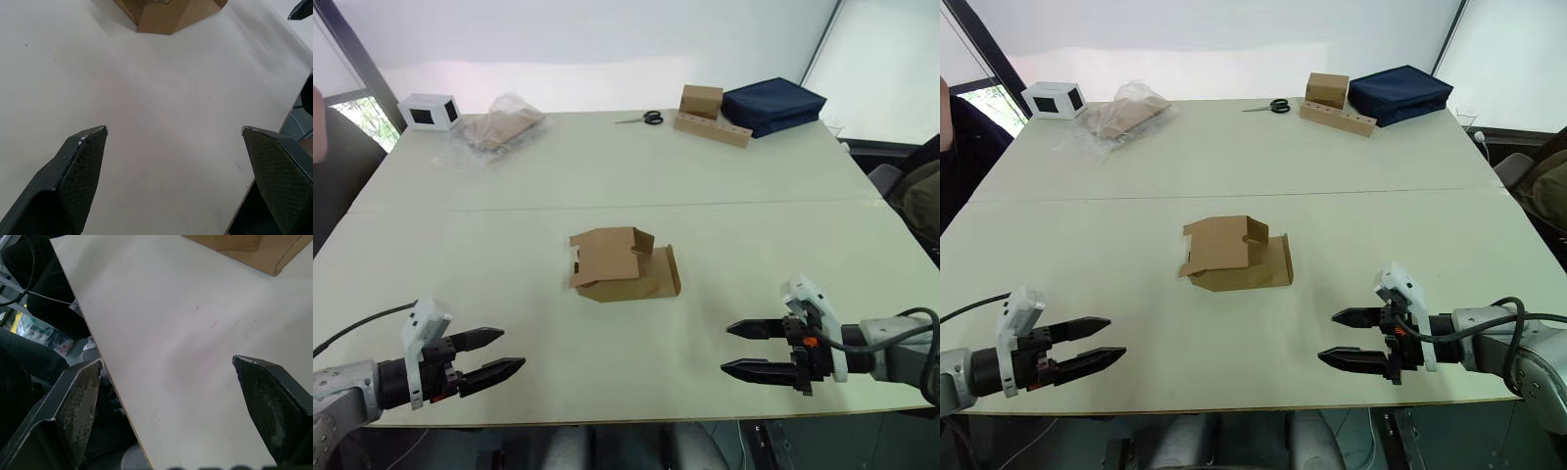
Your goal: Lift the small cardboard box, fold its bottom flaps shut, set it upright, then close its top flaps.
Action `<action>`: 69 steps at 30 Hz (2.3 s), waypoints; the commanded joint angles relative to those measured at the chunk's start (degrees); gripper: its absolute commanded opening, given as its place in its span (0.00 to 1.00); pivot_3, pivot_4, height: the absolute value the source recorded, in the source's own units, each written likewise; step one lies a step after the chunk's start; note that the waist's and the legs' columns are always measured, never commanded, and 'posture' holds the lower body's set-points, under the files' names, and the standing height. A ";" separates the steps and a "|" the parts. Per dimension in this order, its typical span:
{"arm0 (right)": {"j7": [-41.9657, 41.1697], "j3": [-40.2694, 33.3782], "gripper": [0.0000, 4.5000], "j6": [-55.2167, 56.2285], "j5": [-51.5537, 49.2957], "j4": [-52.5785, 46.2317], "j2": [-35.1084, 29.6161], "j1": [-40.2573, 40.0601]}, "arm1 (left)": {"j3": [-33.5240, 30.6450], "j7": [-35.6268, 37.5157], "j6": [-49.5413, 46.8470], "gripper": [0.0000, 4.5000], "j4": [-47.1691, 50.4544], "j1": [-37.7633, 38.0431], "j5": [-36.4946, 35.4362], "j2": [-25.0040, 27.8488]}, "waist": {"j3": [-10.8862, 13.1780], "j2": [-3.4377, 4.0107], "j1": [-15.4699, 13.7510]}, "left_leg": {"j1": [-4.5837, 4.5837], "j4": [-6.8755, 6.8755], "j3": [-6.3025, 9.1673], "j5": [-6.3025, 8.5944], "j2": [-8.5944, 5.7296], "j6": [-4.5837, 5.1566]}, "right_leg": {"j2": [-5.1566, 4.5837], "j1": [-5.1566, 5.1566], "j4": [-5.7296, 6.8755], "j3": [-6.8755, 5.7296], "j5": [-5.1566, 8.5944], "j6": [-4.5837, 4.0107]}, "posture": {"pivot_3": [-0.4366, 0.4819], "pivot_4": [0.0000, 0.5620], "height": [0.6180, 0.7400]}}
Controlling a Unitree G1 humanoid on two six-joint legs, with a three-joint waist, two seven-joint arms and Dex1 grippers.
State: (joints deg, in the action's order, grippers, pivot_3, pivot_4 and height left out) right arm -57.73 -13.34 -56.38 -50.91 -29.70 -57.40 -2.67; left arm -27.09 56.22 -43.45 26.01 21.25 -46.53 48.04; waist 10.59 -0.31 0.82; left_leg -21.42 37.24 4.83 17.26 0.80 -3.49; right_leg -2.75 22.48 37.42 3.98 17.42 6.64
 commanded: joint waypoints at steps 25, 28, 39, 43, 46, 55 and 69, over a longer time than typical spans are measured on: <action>-1.00 0.41 0.99 5.74 2.44 2.23 0.86 0.83 | -1.32 -0.28 1.50 1.00 -1.50 -3.44 1.41 1.67 | 0.00 0.00 0.02 | 0.00 -0.01 0.00 0.00 0.00 0.00 | 0.00 0.01 0.00 0.00 0.00 0.00 | 0.48 0.27 1.00; 0.58 -0.21 0.99 5.91 2.34 1.82 1.80 1.28 | -0.84 -0.33 -1.07 1.00 -3.06 -5.81 0.79 3.32 | 0.00 0.00 -0.10 | 0.00 0.01 0.01 0.00 0.00 0.00 | 0.01 -0.01 0.01 -0.02 0.00 0.00 | 0.48 0.27 1.00; 8.89 2.48 0.99 6.14 1.74 -3.86 6.40 9.78 | 2.16 0.98 -26.16 1.00 -19.42 -27.59 -15.50 8.38 | 0.02 0.00 0.16 | -0.03 0.01 0.03 0.00 0.01 0.00 | 0.02 0.08 0.12 -0.02 0.00 0.00 | 0.48 0.27 1.00; 10.85 3.84 0.99 5.20 1.02 -4.11 8.10 12.28 | 7.48 -0.16 -31.53 1.00 -28.77 -37.50 -16.00 3.92 | 0.01 0.01 0.19 | -0.03 0.01 0.05 0.00 -0.01 0.00 | 0.03 0.09 0.14 -0.03 0.00 0.01 | 0.48 0.27 1.00; 12.14 5.24 0.99 5.69 2.09 -5.95 8.13 13.03 | 12.17 -0.69 -32.66 1.00 -36.12 -44.76 -12.85 0.39 | 0.04 -0.06 0.24 | -0.08 0.02 0.05 -0.01 -0.02 -0.01 | 0.02 0.15 0.14 -0.03 0.00 0.00 | 0.48 0.27 1.00; 18.84 6.21 0.99 3.70 0.61 -10.85 10.69 14.41 | 22.13 3.76 -30.57 1.00 -54.47 -60.00 -3.50 -7.98 | 0.03 -0.10 0.40 | -0.21 0.10 0.04 -0.03 -0.05 -0.05 | 0.06 0.36 0.31 0.00 0.01 0.00 | 0.48 0.27 1.00; 24.99 4.24 0.99 4.00 -0.60 -14.27 12.35 8.57 | 27.53 11.96 -26.22 1.00 -67.93 -71.03 6.29 -16.73 | 0.03 -0.11 0.30 | -0.61 0.51 0.08 -0.03 -0.08 -0.04 | 0.06 0.64 0.59 -0.01 0.01 0.00 | 0.48 0.27 1.00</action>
State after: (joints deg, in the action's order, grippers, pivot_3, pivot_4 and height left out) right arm -33.35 -7.68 -53.20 -50.49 -41.73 -45.58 6.15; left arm 0.52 66.83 -70.37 -41.40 -48.52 -41.07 31.28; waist 10.62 -0.42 1.12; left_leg -22.14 37.85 4.91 17.24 0.72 -3.52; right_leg -2.68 23.21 38.08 3.97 17.43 6.64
